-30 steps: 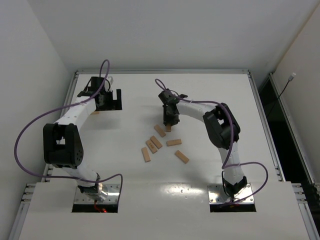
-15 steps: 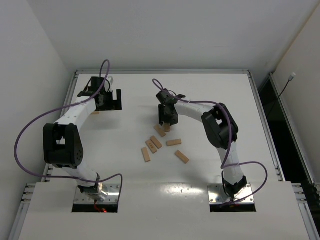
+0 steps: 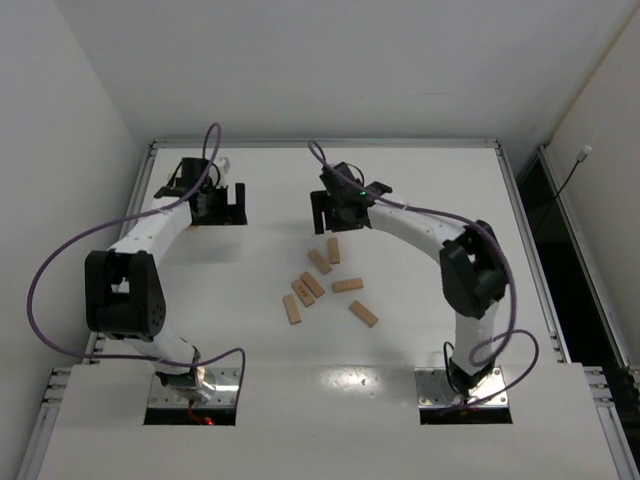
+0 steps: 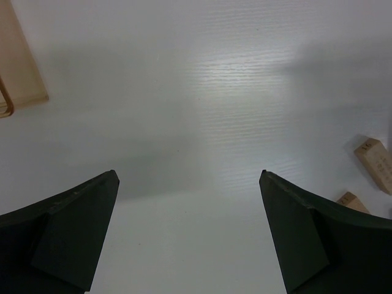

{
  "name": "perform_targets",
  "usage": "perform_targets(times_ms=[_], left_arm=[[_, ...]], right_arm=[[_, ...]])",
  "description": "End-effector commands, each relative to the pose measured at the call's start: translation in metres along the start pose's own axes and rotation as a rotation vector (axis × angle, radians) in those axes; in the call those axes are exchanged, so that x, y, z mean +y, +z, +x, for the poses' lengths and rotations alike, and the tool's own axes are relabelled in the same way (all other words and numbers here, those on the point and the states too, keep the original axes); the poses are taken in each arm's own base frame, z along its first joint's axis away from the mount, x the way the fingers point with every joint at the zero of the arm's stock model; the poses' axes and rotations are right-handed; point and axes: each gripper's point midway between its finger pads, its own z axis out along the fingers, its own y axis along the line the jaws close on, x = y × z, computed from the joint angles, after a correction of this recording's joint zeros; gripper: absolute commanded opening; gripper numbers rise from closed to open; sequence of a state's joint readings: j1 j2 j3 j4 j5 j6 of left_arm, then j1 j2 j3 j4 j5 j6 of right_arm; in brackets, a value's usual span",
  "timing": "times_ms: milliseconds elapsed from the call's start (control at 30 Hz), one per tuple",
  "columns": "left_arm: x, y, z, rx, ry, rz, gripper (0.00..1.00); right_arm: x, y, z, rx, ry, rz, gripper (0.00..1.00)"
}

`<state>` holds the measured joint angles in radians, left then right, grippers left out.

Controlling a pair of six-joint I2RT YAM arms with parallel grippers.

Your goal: Build the wood block tower

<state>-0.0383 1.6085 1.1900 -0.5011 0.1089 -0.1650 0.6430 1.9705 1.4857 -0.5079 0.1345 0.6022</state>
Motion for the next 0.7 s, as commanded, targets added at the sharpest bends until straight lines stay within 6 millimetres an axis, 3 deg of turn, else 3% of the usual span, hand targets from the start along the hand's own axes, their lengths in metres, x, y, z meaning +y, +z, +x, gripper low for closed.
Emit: perform_targets(times_ms=[0, 100, 133, 167, 200, 233, 300, 333, 367, 433, 467, 500, 567, 633, 667], left_arm=[[-0.032, -0.032, -0.026, -0.138, 0.109, 0.146, 1.0], [-0.075, -0.046, -0.016, -0.139, 0.296, 0.263, 1.0], [-0.085, -0.048, -0.009, -0.12, 0.341, 0.299, 1.0], [-0.103, -0.053, -0.004, -0.116, 0.434, 0.351, 1.0], [-0.114, -0.051, 0.01, -0.065, 0.47, 0.403, 1.0], [-0.135, -0.055, 0.017, -0.043, 0.534, 0.46, 1.0], [-0.151, -0.053, 0.042, 0.045, 0.663, 0.52, 1.0], [-0.156, -0.042, 0.056, 0.109, 0.703, 0.522, 1.0], [-0.171, -0.042, 0.06, 0.128, 0.75, 0.537, 1.0], [-0.174, -0.031, 0.066, 0.184, 0.715, 0.493, 1.0], [-0.176, -0.024, 0.07, 0.222, 0.652, 0.482, 0.98], [-0.179, -0.022, 0.064, 0.199, 0.606, 0.467, 0.97], [-0.174, -0.017, 0.067, 0.191, 0.417, 0.395, 0.91], [-0.168, -0.011, 0.069, 0.113, 0.359, 0.323, 0.88], [-0.179, -0.021, 0.07, 0.076, 0.337, 0.326, 0.87]], right_arm=[[0.015, -0.073, -0.062, -0.262, -0.171, -0.062, 0.63], [0.009, -0.117, -0.08, -0.409, -0.39, -0.105, 0.61], [-0.003, -0.117, -0.07, -0.405, -0.441, -0.086, 0.65], [-0.013, -0.126, -0.073, -0.432, -0.482, -0.078, 0.68], [-0.021, -0.145, -0.078, -0.477, -0.586, -0.062, 0.75], [-0.034, -0.146, -0.073, -0.465, -0.623, -0.029, 0.75], [-0.051, -0.152, -0.071, -0.456, -0.664, 0.014, 0.75], [-0.061, -0.157, -0.069, -0.45, -0.652, 0.034, 0.75], [-0.081, -0.157, -0.067, -0.427, -0.626, 0.072, 0.75], [-0.104, -0.157, -0.062, -0.409, -0.559, 0.104, 0.75], [-0.127, -0.157, -0.058, -0.38, -0.502, 0.141, 0.75], [-0.137, -0.16, -0.055, -0.374, -0.437, 0.151, 0.75], [-0.17, -0.154, -0.038, -0.32, -0.322, 0.197, 0.75], [-0.177, -0.152, -0.027, -0.288, -0.279, 0.168, 0.75], [-0.185, -0.15, -0.023, -0.277, -0.241, 0.171, 0.75]])
